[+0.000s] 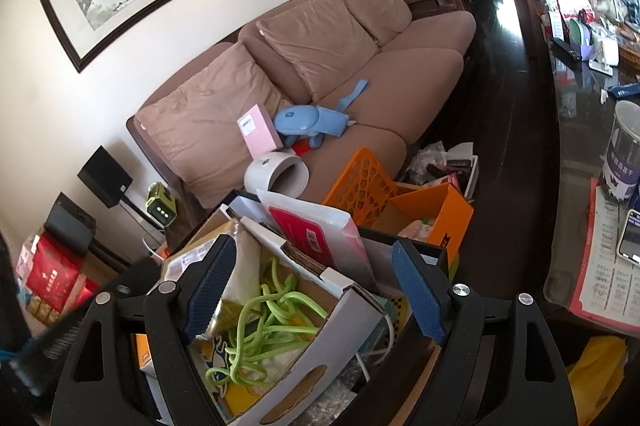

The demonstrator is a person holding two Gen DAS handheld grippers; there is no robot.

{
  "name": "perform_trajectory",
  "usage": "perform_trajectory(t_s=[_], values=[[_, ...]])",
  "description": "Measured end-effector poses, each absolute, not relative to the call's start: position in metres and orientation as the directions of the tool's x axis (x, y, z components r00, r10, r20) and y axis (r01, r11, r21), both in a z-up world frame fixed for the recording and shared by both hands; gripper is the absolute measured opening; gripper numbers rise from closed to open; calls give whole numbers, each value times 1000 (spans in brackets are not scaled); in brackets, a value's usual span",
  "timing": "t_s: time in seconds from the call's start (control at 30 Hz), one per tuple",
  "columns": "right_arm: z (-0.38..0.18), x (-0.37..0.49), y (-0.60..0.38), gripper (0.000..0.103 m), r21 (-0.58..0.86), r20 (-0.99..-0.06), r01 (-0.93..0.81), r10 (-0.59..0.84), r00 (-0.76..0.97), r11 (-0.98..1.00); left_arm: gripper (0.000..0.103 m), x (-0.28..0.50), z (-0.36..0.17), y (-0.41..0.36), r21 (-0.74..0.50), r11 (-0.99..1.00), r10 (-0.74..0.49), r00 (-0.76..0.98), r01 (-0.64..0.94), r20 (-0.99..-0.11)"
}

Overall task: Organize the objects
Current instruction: 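Withdraw both open tools up from the box toward the table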

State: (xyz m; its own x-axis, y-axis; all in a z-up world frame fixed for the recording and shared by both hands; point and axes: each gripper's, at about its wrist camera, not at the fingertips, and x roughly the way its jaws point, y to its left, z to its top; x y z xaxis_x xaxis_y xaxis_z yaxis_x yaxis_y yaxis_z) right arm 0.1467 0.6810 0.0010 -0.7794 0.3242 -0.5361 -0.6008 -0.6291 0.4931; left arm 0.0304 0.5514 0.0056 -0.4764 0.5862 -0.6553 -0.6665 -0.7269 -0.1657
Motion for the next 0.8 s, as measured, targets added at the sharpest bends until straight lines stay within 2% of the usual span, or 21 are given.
perform_trajectory(t_s=[0.13,0.47,0.8], values=[[1,147,682,82,498,-533,-597,321,-783,-628,66,30,19,536,-161,-735,592,-508,-659,-626],[4,145,676,82,497,-518,-581,317,-794,-645,67,27,25,505,-102,-770,546,-567,-630,-617],[21,141,651,82,400,-454,-559,372,-809,-727,67,38,35,472,-51,-785,526,-621,-617,-581]])
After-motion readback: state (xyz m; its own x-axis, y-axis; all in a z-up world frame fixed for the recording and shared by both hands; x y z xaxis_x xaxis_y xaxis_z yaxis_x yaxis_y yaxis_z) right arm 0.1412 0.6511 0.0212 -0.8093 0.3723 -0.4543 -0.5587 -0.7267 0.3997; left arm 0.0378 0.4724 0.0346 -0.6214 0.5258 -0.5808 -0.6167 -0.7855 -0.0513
